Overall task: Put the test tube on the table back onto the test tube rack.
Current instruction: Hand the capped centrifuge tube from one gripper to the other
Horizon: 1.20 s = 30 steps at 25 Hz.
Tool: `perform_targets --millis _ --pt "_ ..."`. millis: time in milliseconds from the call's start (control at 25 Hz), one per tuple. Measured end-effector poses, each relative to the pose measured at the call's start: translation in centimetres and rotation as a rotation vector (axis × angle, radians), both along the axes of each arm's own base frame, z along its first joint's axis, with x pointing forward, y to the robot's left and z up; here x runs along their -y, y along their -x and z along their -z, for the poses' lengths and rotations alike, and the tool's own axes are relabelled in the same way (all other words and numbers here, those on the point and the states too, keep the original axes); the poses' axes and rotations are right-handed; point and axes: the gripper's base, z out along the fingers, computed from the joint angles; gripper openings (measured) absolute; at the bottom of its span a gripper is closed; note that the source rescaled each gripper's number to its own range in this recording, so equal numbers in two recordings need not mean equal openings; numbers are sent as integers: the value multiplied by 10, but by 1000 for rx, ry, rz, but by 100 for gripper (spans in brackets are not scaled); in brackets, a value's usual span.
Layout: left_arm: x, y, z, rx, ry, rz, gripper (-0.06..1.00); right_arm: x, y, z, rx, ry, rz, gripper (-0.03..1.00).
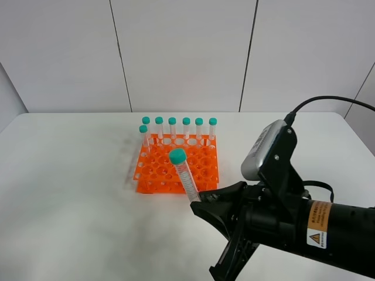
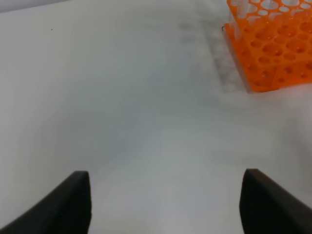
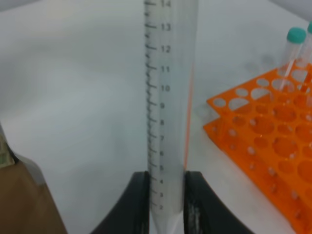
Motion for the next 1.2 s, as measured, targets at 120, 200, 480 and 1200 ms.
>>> perform_targets --millis 120,200,480,1200 --pt "0 0 0 0 0 0 61 6 5 -8 20 -3 -11 1" --pt "0 0 0 0 0 0 61 9 7 -9 28 -5 -14 1" --pt "0 0 0 0 0 0 61 16 11 5 -14 21 -2 1" --pt "0 0 0 0 0 0 61 15 10 3 10 3 -1 1"
